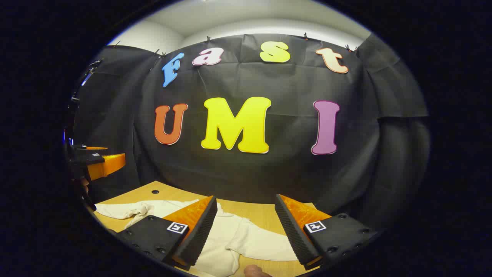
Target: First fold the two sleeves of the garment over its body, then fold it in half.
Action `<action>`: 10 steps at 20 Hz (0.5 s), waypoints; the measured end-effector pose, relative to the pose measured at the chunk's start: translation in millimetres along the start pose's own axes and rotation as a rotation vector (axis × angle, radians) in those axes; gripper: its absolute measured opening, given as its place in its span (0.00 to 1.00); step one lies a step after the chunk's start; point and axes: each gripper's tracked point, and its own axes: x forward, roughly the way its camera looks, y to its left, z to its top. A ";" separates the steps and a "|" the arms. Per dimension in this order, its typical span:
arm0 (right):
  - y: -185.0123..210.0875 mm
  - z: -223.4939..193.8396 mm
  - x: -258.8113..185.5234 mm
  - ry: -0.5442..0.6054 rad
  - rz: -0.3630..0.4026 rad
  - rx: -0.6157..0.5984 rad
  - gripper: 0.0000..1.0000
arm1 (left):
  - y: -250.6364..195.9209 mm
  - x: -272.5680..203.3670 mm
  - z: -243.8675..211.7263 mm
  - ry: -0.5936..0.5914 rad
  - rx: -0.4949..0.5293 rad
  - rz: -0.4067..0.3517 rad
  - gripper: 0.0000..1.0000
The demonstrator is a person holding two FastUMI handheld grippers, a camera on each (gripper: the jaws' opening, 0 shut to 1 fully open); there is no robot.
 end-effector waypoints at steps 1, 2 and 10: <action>-4.6 0.5 2.5 -0.002 -0.008 -0.001 0.94 | -3.2 1.5 -1.4 0.003 -0.008 -0.003 0.99; -9.8 1.4 4.0 -0.003 -0.023 -0.002 0.94 | -5.6 1.9 -4.0 0.014 -0.012 -0.005 0.99; 6.0 11.9 -5.5 -0.045 -0.120 -0.028 0.94 | -0.2 9.5 -6.0 0.012 0.002 -0.092 0.99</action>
